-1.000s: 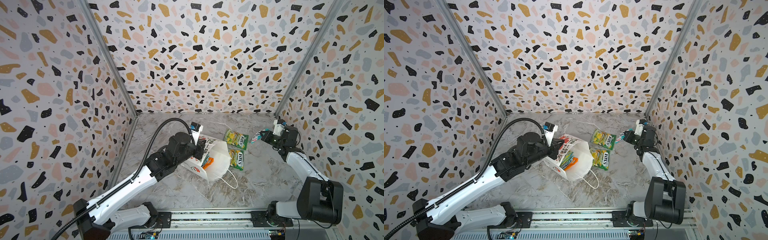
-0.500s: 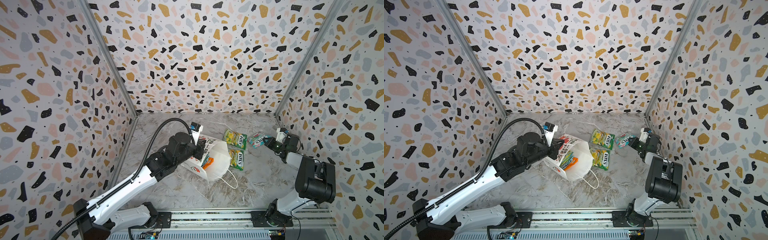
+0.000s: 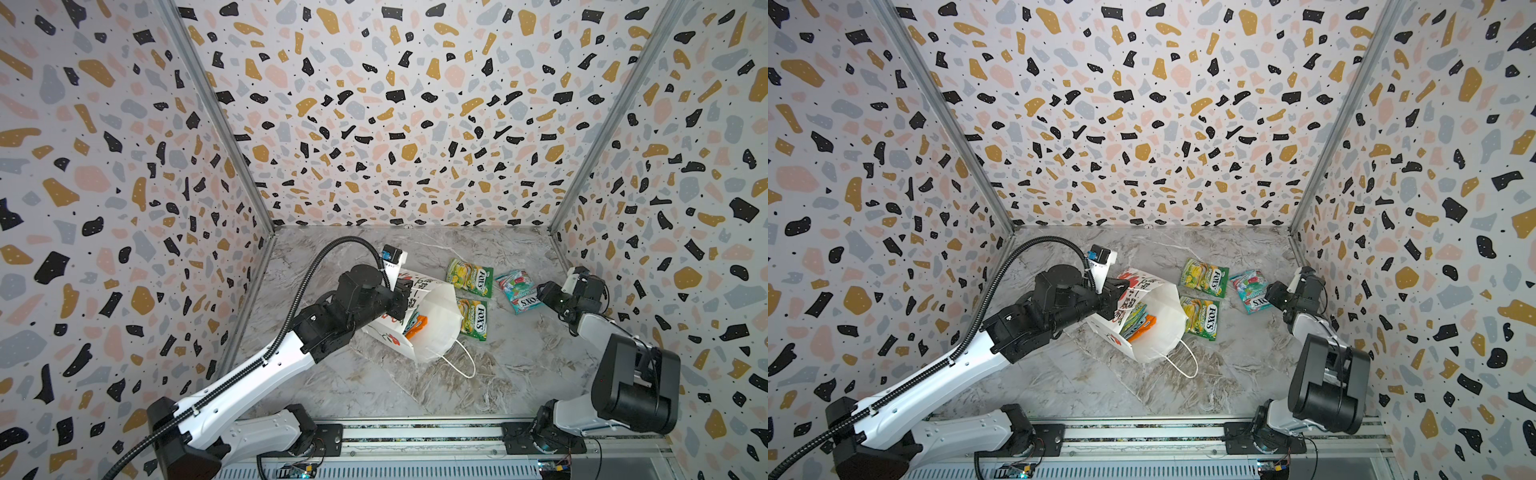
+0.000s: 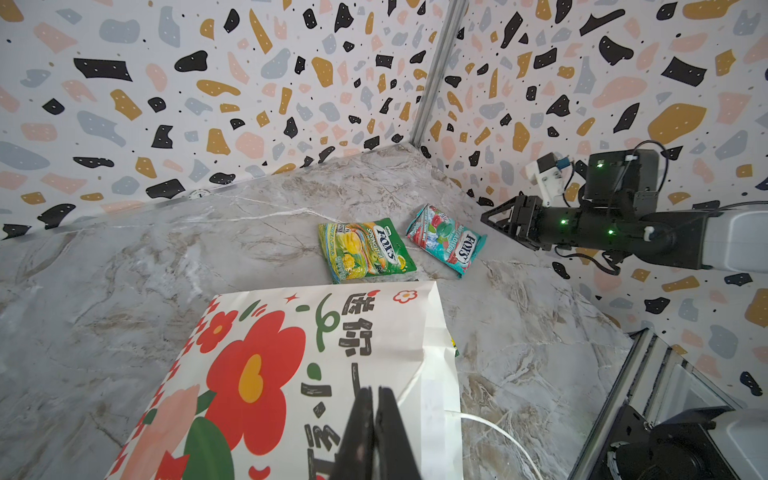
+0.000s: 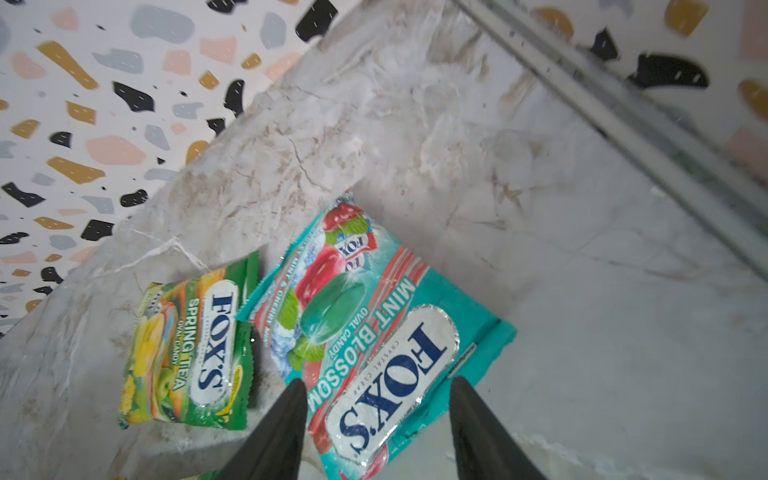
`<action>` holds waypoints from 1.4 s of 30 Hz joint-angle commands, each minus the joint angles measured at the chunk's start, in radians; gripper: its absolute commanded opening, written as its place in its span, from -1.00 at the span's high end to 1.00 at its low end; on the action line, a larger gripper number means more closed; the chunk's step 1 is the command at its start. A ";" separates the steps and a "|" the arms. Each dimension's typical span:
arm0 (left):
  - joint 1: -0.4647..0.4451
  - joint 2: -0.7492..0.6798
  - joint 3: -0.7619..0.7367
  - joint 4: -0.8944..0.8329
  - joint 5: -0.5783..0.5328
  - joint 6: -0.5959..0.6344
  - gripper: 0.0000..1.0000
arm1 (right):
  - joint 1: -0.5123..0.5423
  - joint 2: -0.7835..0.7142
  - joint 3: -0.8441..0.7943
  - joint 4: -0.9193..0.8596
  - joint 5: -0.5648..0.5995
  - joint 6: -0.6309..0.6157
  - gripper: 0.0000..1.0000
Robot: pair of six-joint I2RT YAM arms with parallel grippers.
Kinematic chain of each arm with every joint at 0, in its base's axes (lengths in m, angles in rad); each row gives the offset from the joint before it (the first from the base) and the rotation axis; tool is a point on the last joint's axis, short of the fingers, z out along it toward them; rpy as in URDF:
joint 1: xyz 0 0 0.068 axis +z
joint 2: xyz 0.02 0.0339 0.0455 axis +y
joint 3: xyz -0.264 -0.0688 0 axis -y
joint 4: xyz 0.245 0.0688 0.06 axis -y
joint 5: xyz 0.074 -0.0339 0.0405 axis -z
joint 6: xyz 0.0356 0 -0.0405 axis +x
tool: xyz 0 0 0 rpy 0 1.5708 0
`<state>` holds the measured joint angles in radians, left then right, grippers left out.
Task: Take the snacks out of the paper bag
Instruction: 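Move the open right gripper back to the bag opening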
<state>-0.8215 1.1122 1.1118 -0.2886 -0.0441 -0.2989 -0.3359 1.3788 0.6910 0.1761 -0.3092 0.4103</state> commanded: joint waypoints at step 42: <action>-0.005 -0.011 0.015 0.086 0.004 -0.019 1.00 | 1.022 -0.024 0.063 -0.138 -0.375 -0.256 0.03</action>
<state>-0.8215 1.1122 1.1118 -0.2604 -0.0288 -0.3111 0.6834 1.3331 0.7238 0.0570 -0.7265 0.1917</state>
